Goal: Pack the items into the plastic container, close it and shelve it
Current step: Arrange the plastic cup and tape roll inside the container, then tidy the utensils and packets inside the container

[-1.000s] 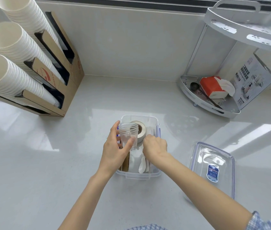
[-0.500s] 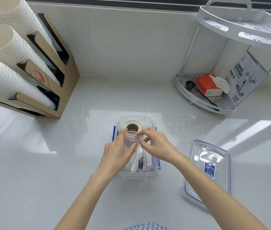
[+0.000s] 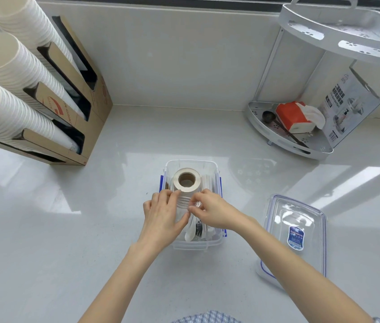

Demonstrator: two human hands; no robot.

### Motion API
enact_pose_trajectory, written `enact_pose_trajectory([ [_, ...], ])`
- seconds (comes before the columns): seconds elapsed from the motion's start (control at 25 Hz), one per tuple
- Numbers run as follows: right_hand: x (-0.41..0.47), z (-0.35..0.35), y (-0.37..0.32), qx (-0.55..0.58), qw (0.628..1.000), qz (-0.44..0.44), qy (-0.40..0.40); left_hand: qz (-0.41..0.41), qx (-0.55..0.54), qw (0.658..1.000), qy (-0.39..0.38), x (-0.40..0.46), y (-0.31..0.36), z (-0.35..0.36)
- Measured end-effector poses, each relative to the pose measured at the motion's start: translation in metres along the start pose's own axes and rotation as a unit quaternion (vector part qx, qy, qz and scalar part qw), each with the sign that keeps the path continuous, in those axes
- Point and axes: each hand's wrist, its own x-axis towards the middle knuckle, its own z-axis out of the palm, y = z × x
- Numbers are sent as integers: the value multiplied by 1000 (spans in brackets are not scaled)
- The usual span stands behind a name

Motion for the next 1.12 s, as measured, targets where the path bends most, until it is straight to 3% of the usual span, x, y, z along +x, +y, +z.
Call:
enact_pose_trajectory([
  [0.36,9,4,-9,-57,996,41,-49,35,39,998,-28,-3,-5,-3],
  [0.6,13,-10,-4,-28,991,39,128,25,30,999,6,11,-1,-10],
  [0.68,18,-11,-3,-24,991,43,122,22,31,999,21,23,0,-11],
  [0.88,30,-2,-7,79,989,82,97,-34,40,996,-74,47,-3,-8],
  [1.0,32,-1,-6,146,978,97,110,-36,7,996,-76,50,-4,-8],
  [1.12,32,-2,-4,124,985,77,89,-37,7,996,-80,49,-4,-9],
])
